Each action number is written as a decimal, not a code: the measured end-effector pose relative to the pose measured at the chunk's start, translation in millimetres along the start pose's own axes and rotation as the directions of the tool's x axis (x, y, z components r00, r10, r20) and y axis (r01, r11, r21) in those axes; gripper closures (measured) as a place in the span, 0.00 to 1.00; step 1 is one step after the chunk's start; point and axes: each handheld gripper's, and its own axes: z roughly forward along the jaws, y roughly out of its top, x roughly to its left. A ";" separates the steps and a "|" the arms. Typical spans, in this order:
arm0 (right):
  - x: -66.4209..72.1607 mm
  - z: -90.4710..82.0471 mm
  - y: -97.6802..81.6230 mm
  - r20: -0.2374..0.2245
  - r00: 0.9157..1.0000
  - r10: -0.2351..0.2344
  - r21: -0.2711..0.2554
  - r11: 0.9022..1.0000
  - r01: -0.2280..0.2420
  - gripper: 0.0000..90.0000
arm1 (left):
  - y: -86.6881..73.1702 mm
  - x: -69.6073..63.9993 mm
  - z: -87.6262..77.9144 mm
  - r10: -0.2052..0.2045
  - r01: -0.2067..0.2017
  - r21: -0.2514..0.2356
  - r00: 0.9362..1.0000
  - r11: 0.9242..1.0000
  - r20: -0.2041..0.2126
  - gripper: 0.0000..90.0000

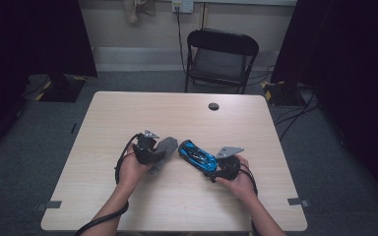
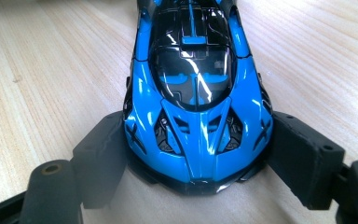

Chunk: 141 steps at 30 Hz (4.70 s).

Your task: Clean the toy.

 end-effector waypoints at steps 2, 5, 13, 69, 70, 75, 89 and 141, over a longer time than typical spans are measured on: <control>0.2 0.0 0.0 0.001 1.000 0.000 0.000 1.000 0.000 0.27 | -2.6 0.1 -1.9 -0.002 0.002 -0.004 1.000 1.000 0.003 0.78; 0.3 -0.4 -0.3 0.004 1.000 0.002 0.000 1.000 -0.002 0.26 | -8.9 1.1 -5.9 0.007 -0.007 -0.001 1.000 1.000 0.007 0.78; 0.6 -2.8 -2.1 0.006 1.000 0.007 0.001 1.000 -0.007 0.26 | -22.5 -2.8 -11.8 0.050 -0.050 0.018 0.999 0.999 0.002 0.78; -2.9 17.5 46.3 -0.026 1.000 0.004 -0.034 0.999 -0.005 0.53 | -47.1 -9.0 -5.7 0.092 -0.082 -0.124 0.992 0.989 0.082 0.18; -2.6 17.4 47.0 -0.024 1.000 0.000 -0.028 1.000 -0.001 0.53 | -45.5 -8.4 -8.1 0.087 -0.077 -0.129 0.994 0.989 0.073 0.17; -1.9 17.6 47.5 -0.019 1.000 -0.004 -0.026 1.000 0.004 0.53 | -36.9 -4.4 -17.2 0.063 -0.057 -0.180 0.998 0.982 0.030 0.15; -1.6 17.5 46.8 -0.017 1.000 0.000 -0.031 1.000 0.000 0.53 | -32.3 -4.3 -16.7 0.045 -0.045 -0.161 0.999 0.986 -0.006 0.18; -0.5 16.5 46.1 -0.010 1.000 -0.002 -0.029 1.000 0.001 0.54 | -18.8 -66.5 -7.7 0.137 -0.134 -0.031 0.965 0.991 0.225 0.83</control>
